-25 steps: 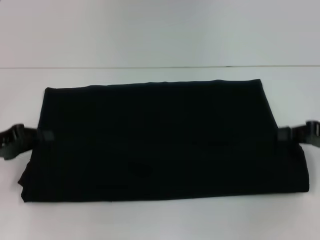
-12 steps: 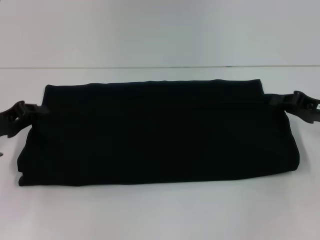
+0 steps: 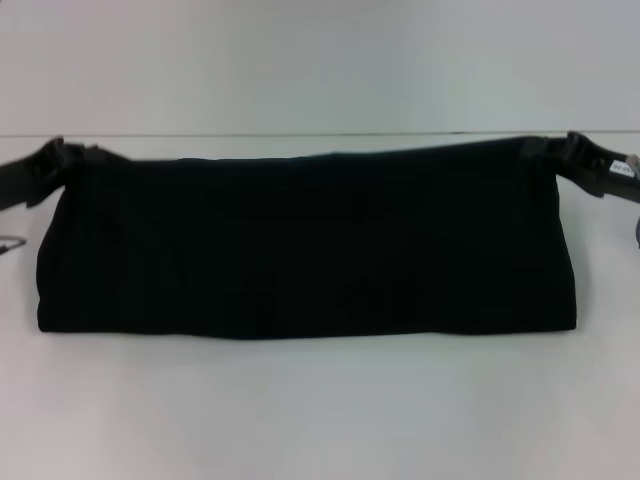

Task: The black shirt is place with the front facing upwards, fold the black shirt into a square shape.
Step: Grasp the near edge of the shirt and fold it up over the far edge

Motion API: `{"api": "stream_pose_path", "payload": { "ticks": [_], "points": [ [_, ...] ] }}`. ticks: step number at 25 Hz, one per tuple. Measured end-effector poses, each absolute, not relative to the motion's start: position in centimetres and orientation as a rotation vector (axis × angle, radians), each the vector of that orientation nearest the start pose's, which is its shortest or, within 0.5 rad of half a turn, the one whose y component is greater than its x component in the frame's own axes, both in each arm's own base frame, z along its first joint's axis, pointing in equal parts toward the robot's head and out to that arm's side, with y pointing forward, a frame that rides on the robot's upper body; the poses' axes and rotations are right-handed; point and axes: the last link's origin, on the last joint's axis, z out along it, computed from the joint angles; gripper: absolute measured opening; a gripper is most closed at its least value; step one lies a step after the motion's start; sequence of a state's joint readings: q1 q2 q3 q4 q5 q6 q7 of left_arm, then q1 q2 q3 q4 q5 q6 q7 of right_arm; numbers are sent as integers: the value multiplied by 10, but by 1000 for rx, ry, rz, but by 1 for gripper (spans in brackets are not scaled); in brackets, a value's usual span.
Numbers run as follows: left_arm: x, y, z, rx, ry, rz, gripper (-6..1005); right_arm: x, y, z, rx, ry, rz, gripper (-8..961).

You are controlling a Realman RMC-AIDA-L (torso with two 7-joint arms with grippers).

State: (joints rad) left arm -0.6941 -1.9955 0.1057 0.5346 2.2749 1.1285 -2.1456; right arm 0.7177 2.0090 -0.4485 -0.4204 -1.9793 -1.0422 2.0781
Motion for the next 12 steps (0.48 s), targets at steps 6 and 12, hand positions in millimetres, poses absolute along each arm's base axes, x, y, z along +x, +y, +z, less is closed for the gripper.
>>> {"api": "stream_pose_path", "payload": {
  "ticks": [6,12],
  "points": [
    [-307,428,79,-1688,-1552,-941,51,273,433,22,-1847,1552,931,102],
    [-301,444,69,-1622,-1465,-896,50,271,438,4,-1805,1509,868,106]
  ]
}}
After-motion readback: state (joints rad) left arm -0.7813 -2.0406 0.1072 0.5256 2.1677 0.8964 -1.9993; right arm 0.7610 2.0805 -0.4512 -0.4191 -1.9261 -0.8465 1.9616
